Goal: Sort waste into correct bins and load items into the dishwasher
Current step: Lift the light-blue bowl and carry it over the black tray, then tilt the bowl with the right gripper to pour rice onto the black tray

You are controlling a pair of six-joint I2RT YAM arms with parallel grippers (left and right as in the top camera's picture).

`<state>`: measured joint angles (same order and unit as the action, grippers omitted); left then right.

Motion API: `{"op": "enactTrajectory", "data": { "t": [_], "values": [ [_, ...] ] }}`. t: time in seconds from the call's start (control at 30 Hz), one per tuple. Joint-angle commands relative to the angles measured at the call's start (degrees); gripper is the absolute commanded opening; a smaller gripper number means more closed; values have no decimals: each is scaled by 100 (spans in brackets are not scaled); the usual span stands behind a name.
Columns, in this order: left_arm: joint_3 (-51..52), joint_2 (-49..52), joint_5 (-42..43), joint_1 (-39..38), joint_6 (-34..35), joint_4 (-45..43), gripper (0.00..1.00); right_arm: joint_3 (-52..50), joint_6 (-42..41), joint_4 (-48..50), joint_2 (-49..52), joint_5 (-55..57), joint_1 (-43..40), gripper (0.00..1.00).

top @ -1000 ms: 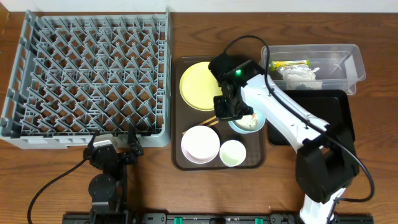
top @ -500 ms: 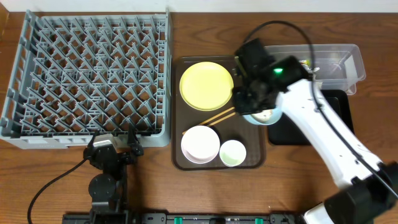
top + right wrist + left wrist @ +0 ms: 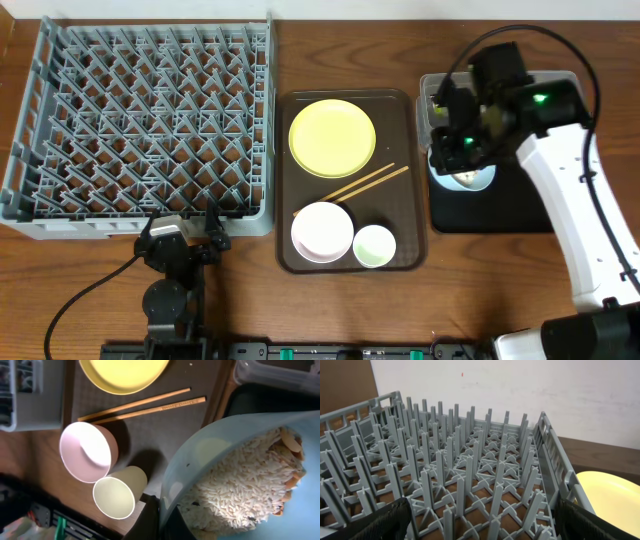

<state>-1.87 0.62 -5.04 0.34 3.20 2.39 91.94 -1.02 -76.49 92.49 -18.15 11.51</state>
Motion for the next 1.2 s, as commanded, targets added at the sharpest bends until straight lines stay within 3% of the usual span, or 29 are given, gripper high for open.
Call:
{"op": "enactTrajectory", "data": {
  "t": [0.0,0.73,1.17],
  "values": [
    [164,-33,-28,35,31,133,92,-151,824,-17,-90,-874,-354,1],
    [164,-33,-28,35,31,133,93,-2166,2719,699,-87,-4103,-2608,1],
    [164,-33,-28,35,31,133,92,-2625,3860,710,-87,-5477,-3705,1]
  ]
}}
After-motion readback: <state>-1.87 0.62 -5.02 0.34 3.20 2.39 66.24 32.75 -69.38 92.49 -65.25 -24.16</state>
